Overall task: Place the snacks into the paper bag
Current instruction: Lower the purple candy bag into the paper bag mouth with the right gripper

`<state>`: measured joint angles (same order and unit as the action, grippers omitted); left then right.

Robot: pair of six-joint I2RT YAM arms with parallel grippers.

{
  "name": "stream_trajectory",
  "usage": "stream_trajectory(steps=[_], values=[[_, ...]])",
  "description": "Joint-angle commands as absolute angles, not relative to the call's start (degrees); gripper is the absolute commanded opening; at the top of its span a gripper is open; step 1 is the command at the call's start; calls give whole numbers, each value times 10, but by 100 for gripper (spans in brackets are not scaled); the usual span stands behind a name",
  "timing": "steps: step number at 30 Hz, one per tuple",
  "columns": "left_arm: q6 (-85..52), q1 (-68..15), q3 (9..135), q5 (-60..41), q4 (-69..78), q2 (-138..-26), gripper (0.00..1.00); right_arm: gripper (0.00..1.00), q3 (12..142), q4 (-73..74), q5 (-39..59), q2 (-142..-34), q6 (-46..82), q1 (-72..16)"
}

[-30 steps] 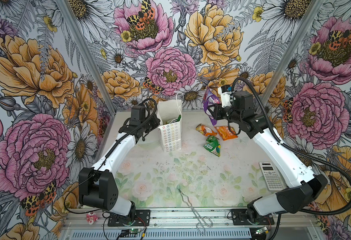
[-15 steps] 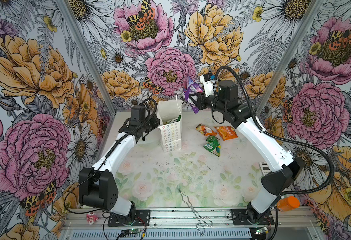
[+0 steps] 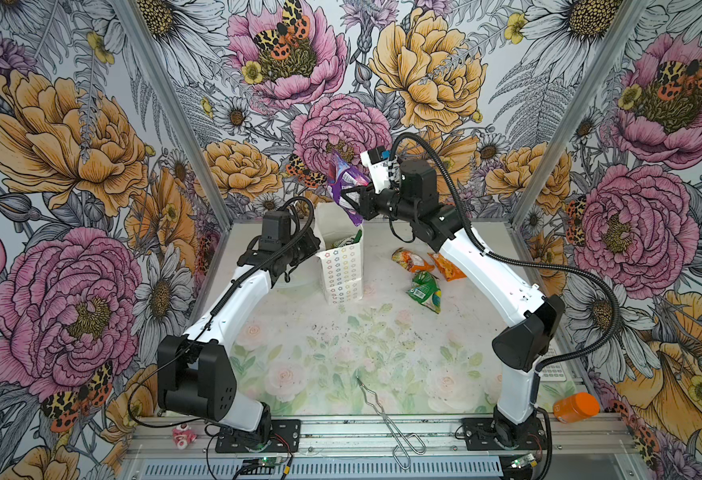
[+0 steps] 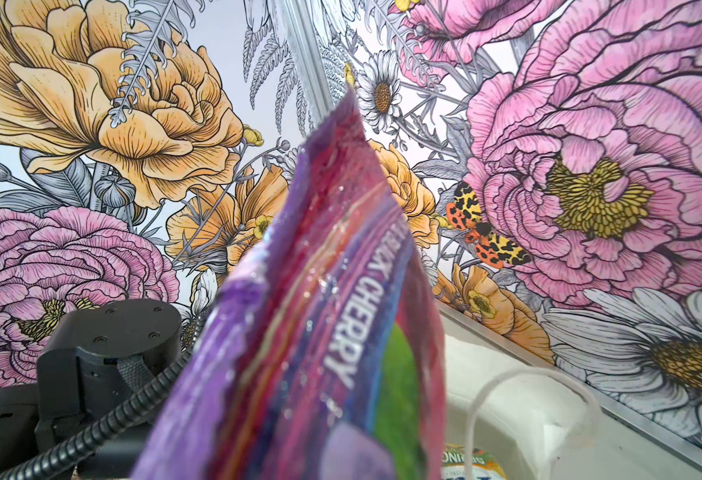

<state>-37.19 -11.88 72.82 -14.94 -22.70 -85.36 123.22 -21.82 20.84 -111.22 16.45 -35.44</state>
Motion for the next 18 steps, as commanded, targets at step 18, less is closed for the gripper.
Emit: stream_trajectory(steps=[18], values=[[-373,-116,727,-161,-222,-834,0,0,1298,-186,191,-1200,165,-366]])
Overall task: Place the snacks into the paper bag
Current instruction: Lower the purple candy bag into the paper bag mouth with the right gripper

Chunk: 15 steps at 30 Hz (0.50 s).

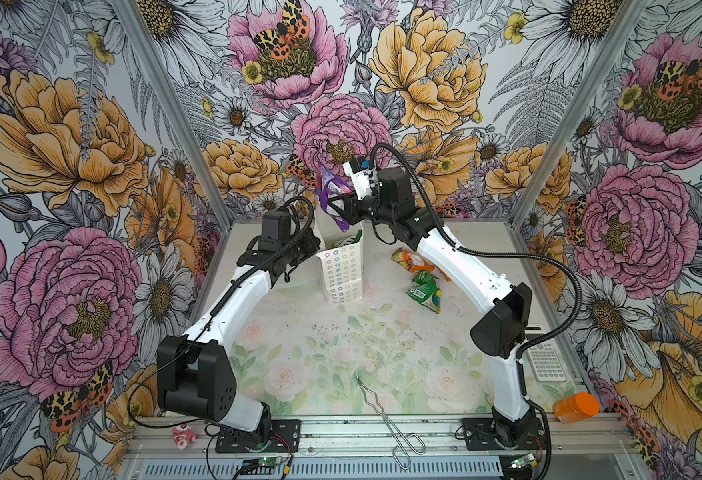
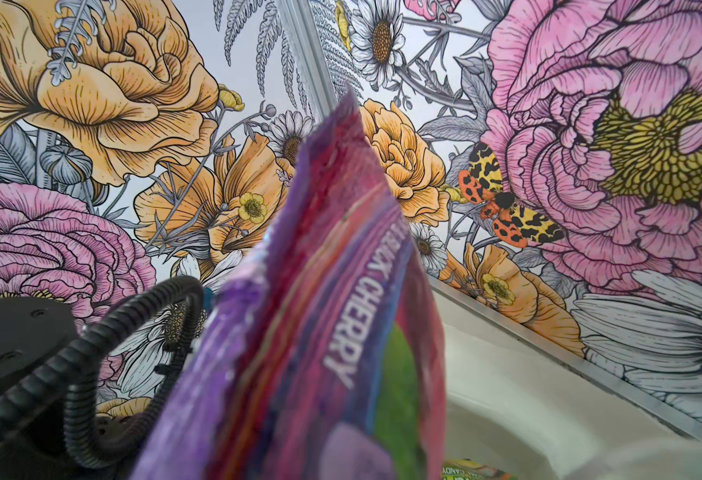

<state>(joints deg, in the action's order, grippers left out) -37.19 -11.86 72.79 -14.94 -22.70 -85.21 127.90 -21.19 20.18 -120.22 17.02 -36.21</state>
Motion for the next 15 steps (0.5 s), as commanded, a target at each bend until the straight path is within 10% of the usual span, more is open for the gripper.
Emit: stream_trajectory(steps=[1,15], values=[[-373,-116,726,-162,-222,-834,0,0,1296,-190,188,-1200,161,-366],[-374,-115,724,-164,-218,-837,0,0,1277,-250,152,-1191,135,-371]])
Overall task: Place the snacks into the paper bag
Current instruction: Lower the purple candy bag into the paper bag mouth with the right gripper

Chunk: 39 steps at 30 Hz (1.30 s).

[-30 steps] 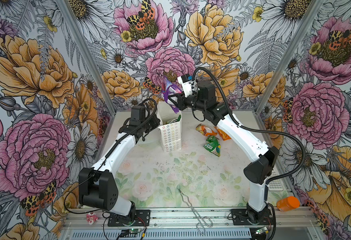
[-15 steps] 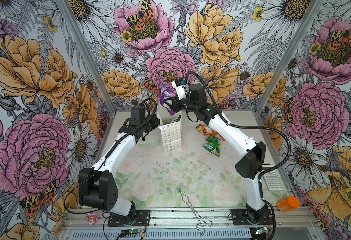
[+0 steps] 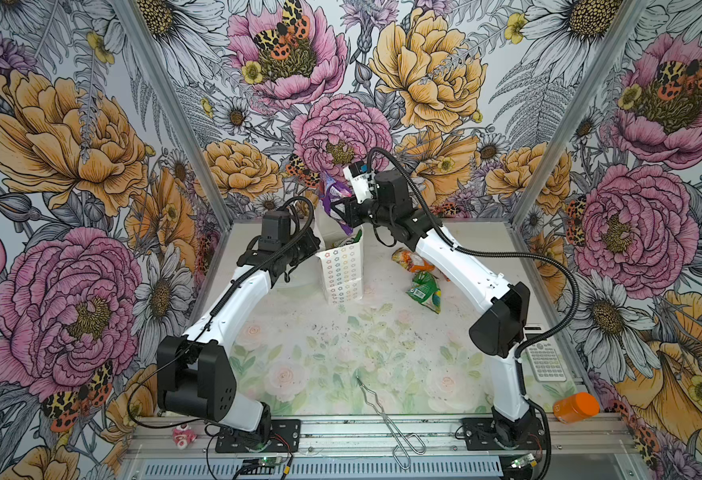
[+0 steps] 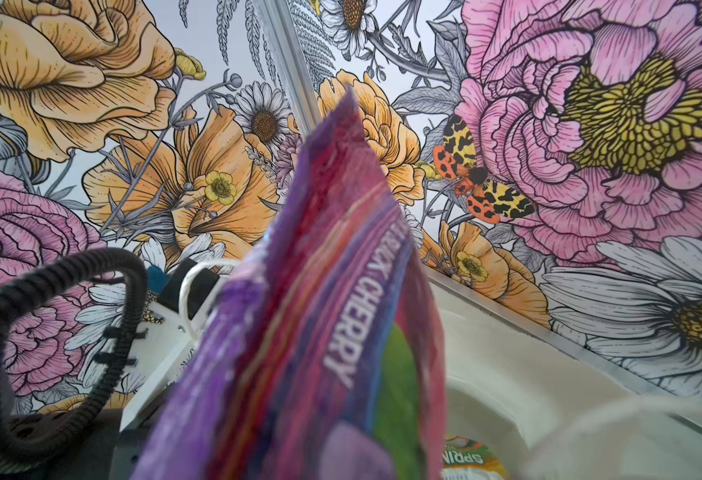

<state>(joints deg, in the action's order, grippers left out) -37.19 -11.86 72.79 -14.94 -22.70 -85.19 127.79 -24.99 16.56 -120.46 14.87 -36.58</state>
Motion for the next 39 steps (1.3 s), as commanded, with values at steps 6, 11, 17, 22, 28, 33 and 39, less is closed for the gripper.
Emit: stream_trajectory(steps=[6,11,17,22,28,33,39], values=[[-374,-113,722,-166,-216,-838,0,0,1261,-270,140,-1180,132,-374],[-375,-112,721,-167,-214,-839,0,0,1256,-289,130,-1173,128,-376],[-375,-110,721,-167,-212,-841,0,0,1256,-321,122,-1160,132,-378],[-376,-109,721,-168,-212,-843,0,0,1256,-353,113,-1150,134,-381],[-377,-110,722,-168,-211,-845,0,0,1256,-384,114,-1141,143,-383],[-377,-110,722,-169,-209,-846,0,0,1255,-400,122,-1139,150,-384],[-377,-110,724,-170,-209,-847,0,0,1256,-420,132,-1132,158,-387]])
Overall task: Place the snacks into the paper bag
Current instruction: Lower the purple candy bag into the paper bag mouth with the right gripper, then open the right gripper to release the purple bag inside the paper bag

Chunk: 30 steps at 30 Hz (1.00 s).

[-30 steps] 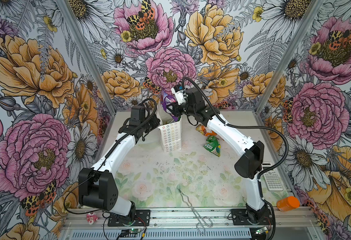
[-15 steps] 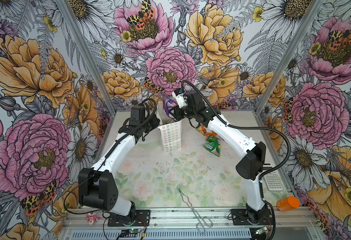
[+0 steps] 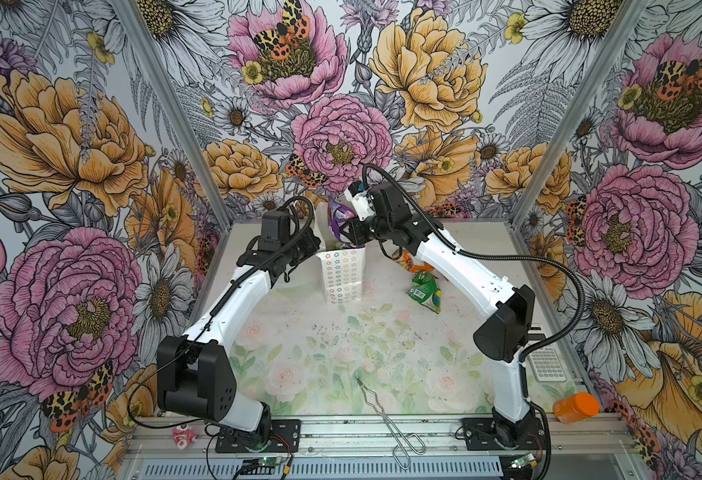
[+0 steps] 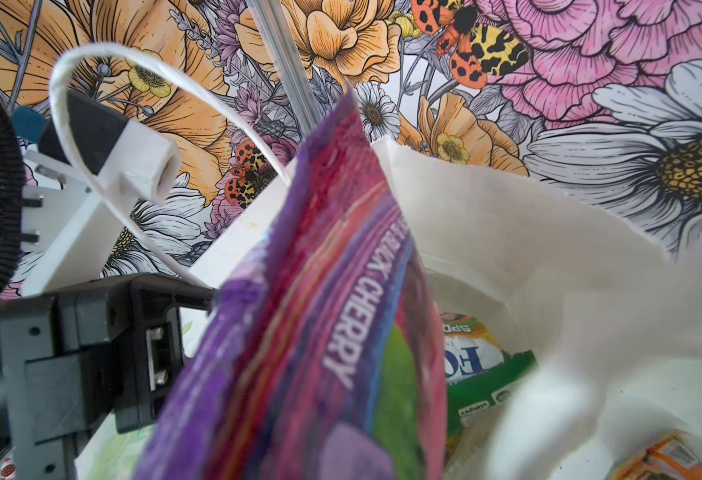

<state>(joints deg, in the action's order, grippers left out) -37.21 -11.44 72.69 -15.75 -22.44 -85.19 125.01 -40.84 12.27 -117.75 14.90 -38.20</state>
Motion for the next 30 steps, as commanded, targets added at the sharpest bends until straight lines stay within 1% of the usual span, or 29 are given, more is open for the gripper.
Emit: stream_trajectory(steps=[1,13,18,21,24,27,30], values=[[-377,-110,724,-170,-209,-848,0,0,1255,-423,132,-1131,158,-388],[-376,-114,735,-172,-209,-858,0,0,1259,-466,129,-1123,155,-395],[-376,-113,736,-172,-209,-858,0,23,1260,-468,105,-1122,149,-395],[-376,-113,735,-170,-210,-858,0,30,1261,-467,101,-1121,143,-395],[-377,-113,737,-170,-210,-860,0,34,1261,-468,95,-1120,139,-395],[-377,-113,737,-170,-210,-860,0,41,1261,-468,92,-1119,136,-395],[-377,-114,738,-169,-211,-860,0,46,1261,-468,91,-1118,134,-395]])
